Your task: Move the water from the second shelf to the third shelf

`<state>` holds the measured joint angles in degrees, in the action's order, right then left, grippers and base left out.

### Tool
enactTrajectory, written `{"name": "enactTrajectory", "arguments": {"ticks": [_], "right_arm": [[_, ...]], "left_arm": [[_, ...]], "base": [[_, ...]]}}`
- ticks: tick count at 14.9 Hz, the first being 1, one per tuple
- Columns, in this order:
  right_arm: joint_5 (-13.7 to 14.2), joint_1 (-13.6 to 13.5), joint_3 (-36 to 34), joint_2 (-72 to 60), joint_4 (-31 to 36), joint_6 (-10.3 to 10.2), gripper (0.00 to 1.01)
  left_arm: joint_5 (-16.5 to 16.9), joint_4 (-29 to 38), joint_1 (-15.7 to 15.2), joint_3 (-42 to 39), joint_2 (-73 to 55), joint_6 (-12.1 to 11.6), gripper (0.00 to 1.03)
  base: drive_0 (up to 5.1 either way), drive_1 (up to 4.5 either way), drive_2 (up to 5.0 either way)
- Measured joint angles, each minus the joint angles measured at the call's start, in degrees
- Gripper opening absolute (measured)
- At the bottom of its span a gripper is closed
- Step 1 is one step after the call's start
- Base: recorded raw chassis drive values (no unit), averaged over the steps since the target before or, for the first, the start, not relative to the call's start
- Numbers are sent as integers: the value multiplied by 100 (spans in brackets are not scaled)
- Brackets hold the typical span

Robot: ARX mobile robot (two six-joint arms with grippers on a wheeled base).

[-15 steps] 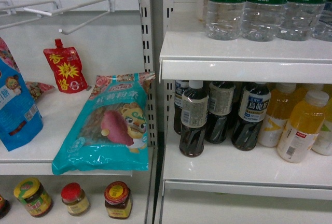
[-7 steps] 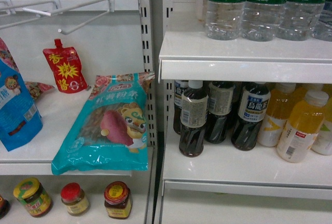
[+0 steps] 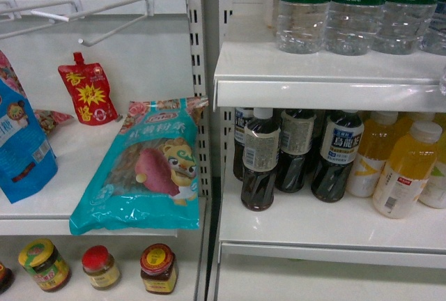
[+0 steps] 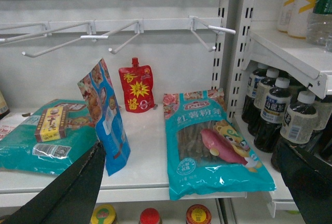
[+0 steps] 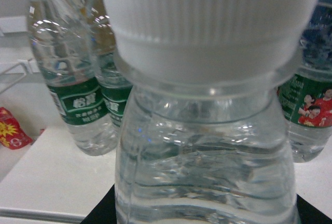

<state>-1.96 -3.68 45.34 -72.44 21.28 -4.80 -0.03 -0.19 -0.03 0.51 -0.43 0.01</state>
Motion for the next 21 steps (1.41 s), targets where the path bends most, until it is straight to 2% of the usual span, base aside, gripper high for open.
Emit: {"name": "enactTrajectory", "arguments": {"ticks": [2, 4, 6, 10, 17, 21], "right_arm": [[164, 0, 271, -361, -2, -153, 42], [208, -9, 496, -507, 0, -208, 42], [326, -39, 846, -750, 4, -203, 42], [393, -55, 1248, -1086, -118, -197, 42], [627, -81, 1696, -1711, -61, -50, 42], [651, -74, 1963, -1974, -68, -52, 42]], "left_arm": [[-2, 0, 0, 0, 0, 0, 98], [0, 0, 0, 0, 0, -2, 98], [0, 0, 0, 0, 0, 0, 98], [0, 0, 0, 0, 0, 0, 98], [0, 0, 0, 0, 0, 0, 98], [0, 0, 0, 0, 0, 0, 98]], "base": [[0, 0, 0], [0, 0, 0], [0, 0, 0], [0, 0, 0], [0, 0, 0], [0, 0, 0]]}}
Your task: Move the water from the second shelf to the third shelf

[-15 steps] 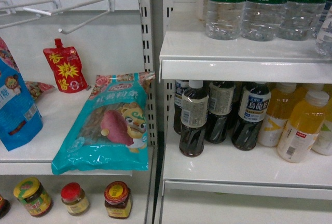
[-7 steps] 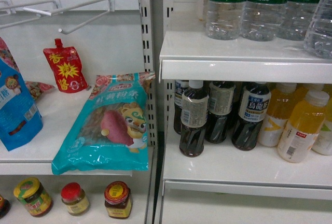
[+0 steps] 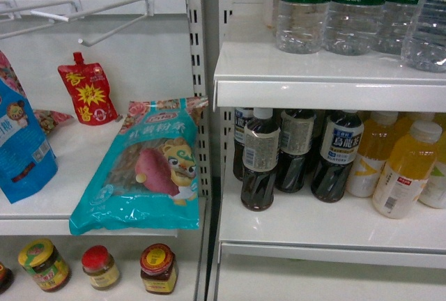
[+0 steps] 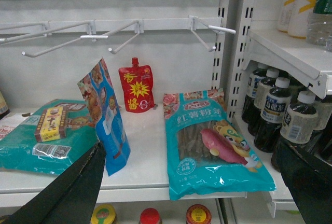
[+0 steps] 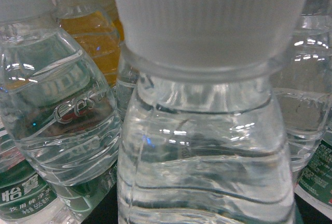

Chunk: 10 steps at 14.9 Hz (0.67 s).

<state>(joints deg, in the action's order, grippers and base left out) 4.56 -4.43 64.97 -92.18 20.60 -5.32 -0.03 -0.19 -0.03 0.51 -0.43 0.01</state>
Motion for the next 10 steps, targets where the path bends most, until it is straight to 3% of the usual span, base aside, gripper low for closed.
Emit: {"name": "enactTrajectory", "arguments": {"ticks": [7, 8, 10], "right_arm": [[127, -15, 85, -72, -4, -125, 42], [125, -13, 83, -72, -4, -118, 46], [111, -13, 42, -72, 105, -151, 69]], "left_arm": [[0, 0, 0, 0, 0, 0, 98], [0, 0, 0, 0, 0, -2, 98], [-2, 0, 0, 0, 0, -2, 98]], "base": [[0, 0, 0], [0, 0, 0], [0, 0, 0]]}}
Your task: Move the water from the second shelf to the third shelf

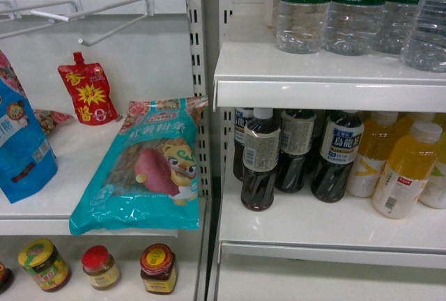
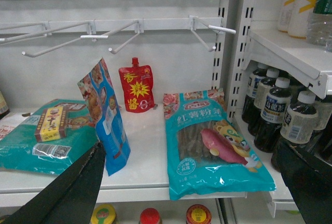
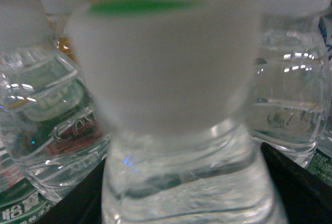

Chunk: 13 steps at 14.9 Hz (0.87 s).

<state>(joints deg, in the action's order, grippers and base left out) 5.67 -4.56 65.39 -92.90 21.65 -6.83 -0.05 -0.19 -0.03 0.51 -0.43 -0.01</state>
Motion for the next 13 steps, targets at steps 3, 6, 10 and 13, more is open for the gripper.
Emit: {"name": "enactTrajectory", "arguments": {"ticks": [3, 6, 10, 13], "right_arm": [[-2, 0, 0, 39, 90, 0, 100], [31, -74, -131, 203, -33, 205, 98], [127, -151, -435, 686, -275, 387, 98], [304, -181, -826, 1255, -186, 496, 98]], "left_arm": [[0, 0, 0, 0, 0, 2, 98], [0, 0, 0, 0, 0, 0, 98], [0, 0, 0, 0, 0, 2, 98], [2, 0, 0, 0, 0, 2, 98]], "base": [[0, 0, 0], [0, 0, 0], [0, 0, 0], [0, 0, 0]]}}
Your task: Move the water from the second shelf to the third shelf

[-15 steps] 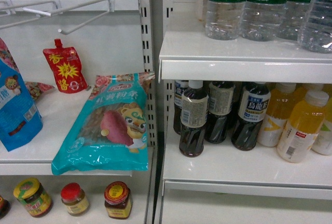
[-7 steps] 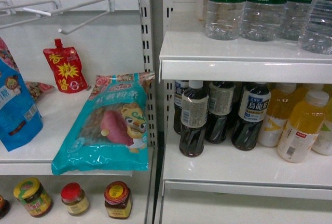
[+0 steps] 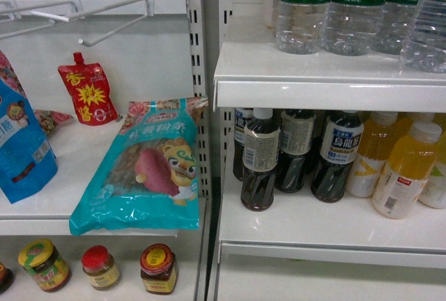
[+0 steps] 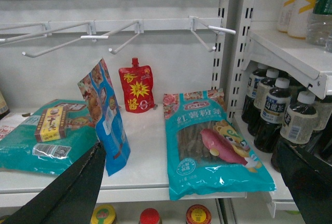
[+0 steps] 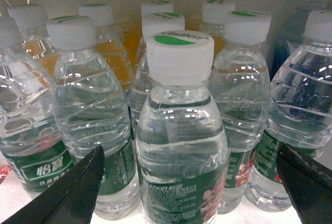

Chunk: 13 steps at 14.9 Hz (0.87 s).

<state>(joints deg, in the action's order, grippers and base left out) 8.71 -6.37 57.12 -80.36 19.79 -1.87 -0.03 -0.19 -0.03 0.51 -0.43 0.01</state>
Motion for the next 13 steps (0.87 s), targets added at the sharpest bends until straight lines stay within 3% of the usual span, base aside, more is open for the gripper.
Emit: {"name": "enactTrajectory", "arguments": {"ticks": [5, 8, 9, 11, 13], "right_arm": [[-308, 42, -1390, 1528, -125, -55, 98], [-684, 437, -2096, 2750, -636, -107, 97], [-831, 616, -2420, 3220, -402, 15, 85], [-852, 638, -3318, 4306, -732, 101, 61], [-855, 638, -3941, 4905, -614, 146, 35]], "left_arm": [[0, 0, 0, 0, 0, 0, 98], [0, 0, 0, 0, 0, -2, 98], [0, 0, 0, 0, 0, 0, 98], [-2, 0, 0, 0, 0, 0, 98], [-2, 0, 0, 0, 0, 0, 98]], "base": [[0, 0, 0], [0, 0, 0], [0, 0, 0], [0, 0, 0], [0, 0, 0]]}}
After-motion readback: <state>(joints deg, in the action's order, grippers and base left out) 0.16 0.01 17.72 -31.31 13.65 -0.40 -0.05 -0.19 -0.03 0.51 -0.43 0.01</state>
